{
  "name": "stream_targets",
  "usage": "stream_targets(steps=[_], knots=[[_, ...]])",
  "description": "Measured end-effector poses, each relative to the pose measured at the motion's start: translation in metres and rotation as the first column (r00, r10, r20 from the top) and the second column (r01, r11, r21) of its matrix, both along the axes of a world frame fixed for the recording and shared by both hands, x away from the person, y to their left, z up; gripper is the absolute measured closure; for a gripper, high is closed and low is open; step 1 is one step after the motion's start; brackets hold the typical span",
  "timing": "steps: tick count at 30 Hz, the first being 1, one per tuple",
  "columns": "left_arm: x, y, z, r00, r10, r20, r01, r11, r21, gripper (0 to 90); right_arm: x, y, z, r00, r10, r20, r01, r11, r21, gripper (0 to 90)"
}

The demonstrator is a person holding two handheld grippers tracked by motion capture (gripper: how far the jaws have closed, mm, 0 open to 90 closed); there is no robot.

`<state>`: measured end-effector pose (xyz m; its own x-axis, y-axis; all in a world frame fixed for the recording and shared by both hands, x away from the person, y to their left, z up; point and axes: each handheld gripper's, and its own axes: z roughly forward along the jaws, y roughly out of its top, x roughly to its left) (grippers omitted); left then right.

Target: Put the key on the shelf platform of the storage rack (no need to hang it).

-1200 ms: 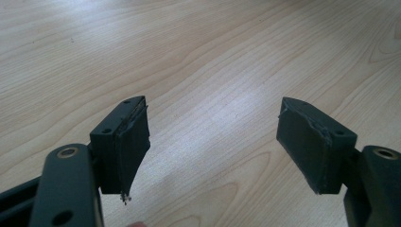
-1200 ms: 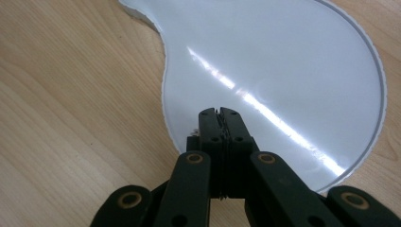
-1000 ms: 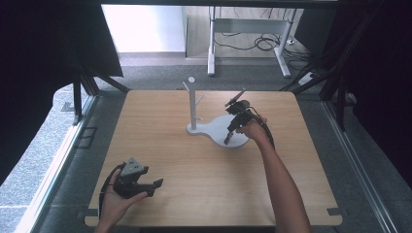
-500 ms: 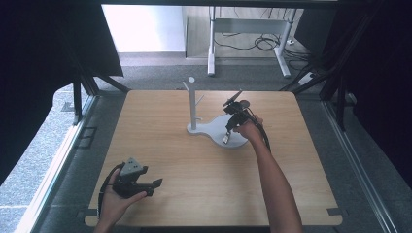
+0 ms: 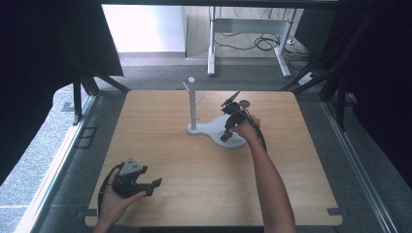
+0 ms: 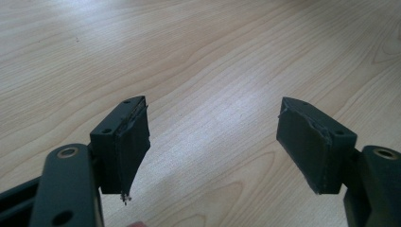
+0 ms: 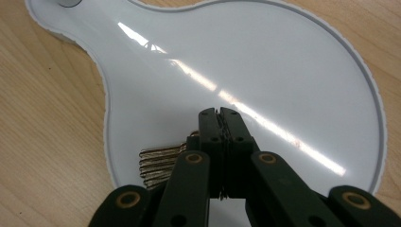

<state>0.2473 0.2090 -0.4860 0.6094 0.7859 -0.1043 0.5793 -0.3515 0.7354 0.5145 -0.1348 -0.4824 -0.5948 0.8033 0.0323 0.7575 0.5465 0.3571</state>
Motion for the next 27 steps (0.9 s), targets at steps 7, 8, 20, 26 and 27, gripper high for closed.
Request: stream_targets(steps=[7, 8, 20, 26, 27], knots=[[0.000, -0.001, 0.000, 1.0000, 0.000, 0.001, 0.000, 1.0000, 0.000, 26.4, 0.001, 0.004, -0.003, 1.0000, 0.002, 0.004, -0.002, 1.000, -0.002, 87.9], [0.000, -0.001, 0.000, 1.0000, 0.000, 0.001, 0.000, 1.0000, 0.000, 26.5, 0.001, 0.004, -0.003, 1.0000, 0.005, 0.005, -0.005, 1.000, -0.003, 87.9], [0.000, -0.002, 0.000, 1.0000, -0.007, 0.001, 0.007, 0.9999, 0.007, 26.5, -0.002, 0.002, 0.001, 0.9999, 0.008, 0.014, -0.008, 1.000, 0.006, 73.4], [0.000, -0.003, -0.001, 1.0000, -0.006, -0.003, 0.006, 1.0000, 0.005, 26.4, -0.007, 0.002, 0.009, 0.9987, 0.008, 0.049, -0.008, 1.000, 0.008, 56.5], [0.000, -0.004, -0.001, 1.0000, -0.007, -0.003, 0.007, 0.9999, 0.007, 26.5, -0.008, 0.002, 0.011, 0.9986, 0.005, 0.052, -0.006, 1.000, 0.013, 55.3]])
